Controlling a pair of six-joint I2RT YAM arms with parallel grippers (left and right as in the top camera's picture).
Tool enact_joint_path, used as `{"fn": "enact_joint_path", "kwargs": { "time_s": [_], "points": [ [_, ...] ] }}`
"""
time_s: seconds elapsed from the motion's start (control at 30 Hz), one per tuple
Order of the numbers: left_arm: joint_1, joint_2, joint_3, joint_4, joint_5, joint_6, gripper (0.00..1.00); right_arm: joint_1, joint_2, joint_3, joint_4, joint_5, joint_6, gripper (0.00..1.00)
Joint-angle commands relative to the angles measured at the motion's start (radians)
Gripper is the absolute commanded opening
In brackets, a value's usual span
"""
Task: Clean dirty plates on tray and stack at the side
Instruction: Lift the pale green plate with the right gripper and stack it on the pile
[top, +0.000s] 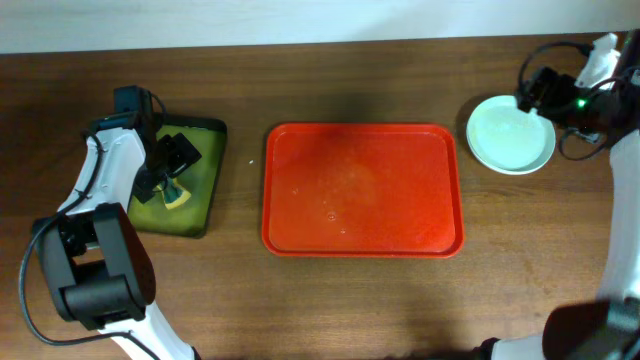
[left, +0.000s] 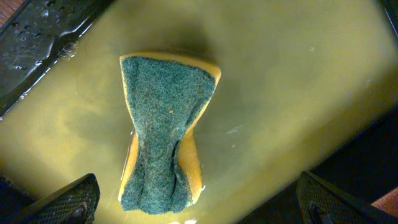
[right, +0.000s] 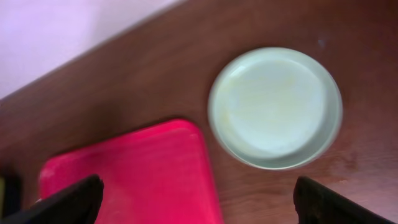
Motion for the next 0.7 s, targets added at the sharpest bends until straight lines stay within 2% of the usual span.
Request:
{"fn": "enact_joint_path", "kwargs": {
  "time_s": [0.0, 0.07, 0.13, 0.23, 0.67],
  "points": [
    [-0.003, -0.005, 0.008, 0.050, 0.034, 0.002, 0.99, 0.137, -0.050, -0.004, -0.108, 0.008, -0.066, 0.98],
    [-0.003, -0.005, 0.008, 0.076, 0.114, 0.002, 0.99, 0.325, -0.059, -0.004, -0.169, 0.008, -0.123, 0.98],
    [-0.003, -0.005, 0.008, 0.074, 0.124, 0.002, 0.99, 0.466, -0.059, -0.004, -0.232, 0.008, -0.132, 0.98],
    [-0.003, -0.005, 0.008, 0.074, 0.123, 0.002, 0.99, 0.594, -0.059, -0.004, -0.272, 0.008, -0.132, 0.98],
    [-0.003, -0.005, 0.008, 0.074, 0.123, 0.002, 0.99, 0.612, -0.059, -0.004, -0.272, 0.008, -0.132, 0.98]
  ]
}}
